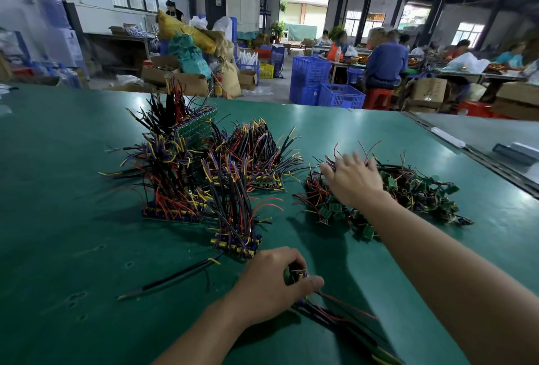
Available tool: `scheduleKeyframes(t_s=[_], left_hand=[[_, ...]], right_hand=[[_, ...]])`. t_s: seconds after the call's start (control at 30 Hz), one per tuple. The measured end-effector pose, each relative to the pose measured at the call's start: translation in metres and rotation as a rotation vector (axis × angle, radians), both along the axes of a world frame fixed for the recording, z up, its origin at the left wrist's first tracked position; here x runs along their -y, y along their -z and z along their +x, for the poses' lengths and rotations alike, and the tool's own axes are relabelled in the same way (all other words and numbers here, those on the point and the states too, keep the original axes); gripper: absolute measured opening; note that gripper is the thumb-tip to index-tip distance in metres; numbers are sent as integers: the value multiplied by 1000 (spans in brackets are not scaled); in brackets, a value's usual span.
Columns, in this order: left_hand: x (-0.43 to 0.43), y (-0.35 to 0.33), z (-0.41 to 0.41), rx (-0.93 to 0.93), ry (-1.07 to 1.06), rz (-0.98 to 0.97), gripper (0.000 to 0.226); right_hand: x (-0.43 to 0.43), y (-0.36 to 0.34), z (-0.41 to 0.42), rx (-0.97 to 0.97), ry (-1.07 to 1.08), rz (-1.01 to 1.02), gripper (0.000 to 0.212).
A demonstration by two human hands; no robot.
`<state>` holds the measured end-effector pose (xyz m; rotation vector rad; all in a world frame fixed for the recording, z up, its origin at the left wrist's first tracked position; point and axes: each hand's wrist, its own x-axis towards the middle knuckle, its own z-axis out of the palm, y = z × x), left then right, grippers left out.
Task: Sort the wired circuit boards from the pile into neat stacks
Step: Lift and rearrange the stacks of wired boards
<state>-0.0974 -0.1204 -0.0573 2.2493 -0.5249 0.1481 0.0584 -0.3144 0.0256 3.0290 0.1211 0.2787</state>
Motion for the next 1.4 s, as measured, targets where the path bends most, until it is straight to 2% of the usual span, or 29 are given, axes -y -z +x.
scheduleKeyframes(t_s=[0.07,0.2,0.27,0.37,0.43,0.47,0.5,0.57,0.6,0.63,0.73,0.83,0.9,1.0,1.1,1.2,1.27,1.33,1.4], left_hand=[[-1,1,0,12,-39,100,56],[-2,3,-1,-27,-30,116,46],[-1,2,0,-55,-11,51,35],[-3,-2,2,-106,-78,-163,31],[-7,-6,5,-169,-160,-373,32],[-9,-9,6,-224,-186,-496,32],[-9,-12,6,-283,-205,-623,31],[-7,-17,6,-401,-242,-862,28],[-6,-19,6,-449,-254,-963,28],[-5,-21,5,-491,-252,-1039,29],[-2,-25,2,-602,-184,-1163,24],[-1,-26,-2,-680,-135,-1229,20],[0,-23,-2,-671,-119,-1245,22],[1,-18,0,-651,-90,-1289,22],[1,-12,1,-599,-115,-1191,29],[5,-5,0,-437,-169,-836,25],[7,-2,-1,-289,-179,-635,29],[7,-1,-2,-130,-193,-448,38],[8,-1,-4,-37,-224,-366,55]], right_hand=[[1,1,-1,-177,-20,9,71],[2,-6,3,-221,7,43,78],[-3,-5,1,-184,-12,45,77],[-13,1,-18,35,-180,156,57],[-15,9,-36,212,-302,367,37],[-12,12,-45,232,-298,540,29],[-6,12,-53,160,-253,760,23],[5,11,-70,-181,-155,1319,18],[10,13,-77,-308,-123,1478,17],[12,17,-84,-369,-121,1499,17],[-1,37,-106,-366,-205,1396,17],[-20,55,-125,-366,-381,1295,5],[-28,59,-132,-357,-471,1362,15],[-34,53,-135,-299,-511,1503,14],[-31,54,-132,-144,-453,1482,32],[-29,56,-130,-92,-437,1443,28],[-29,57,-129,-84,-435,1488,24],[-29,57,-127,-89,-431,1531,22],[-30,57,-128,-102,-437,1536,22]])
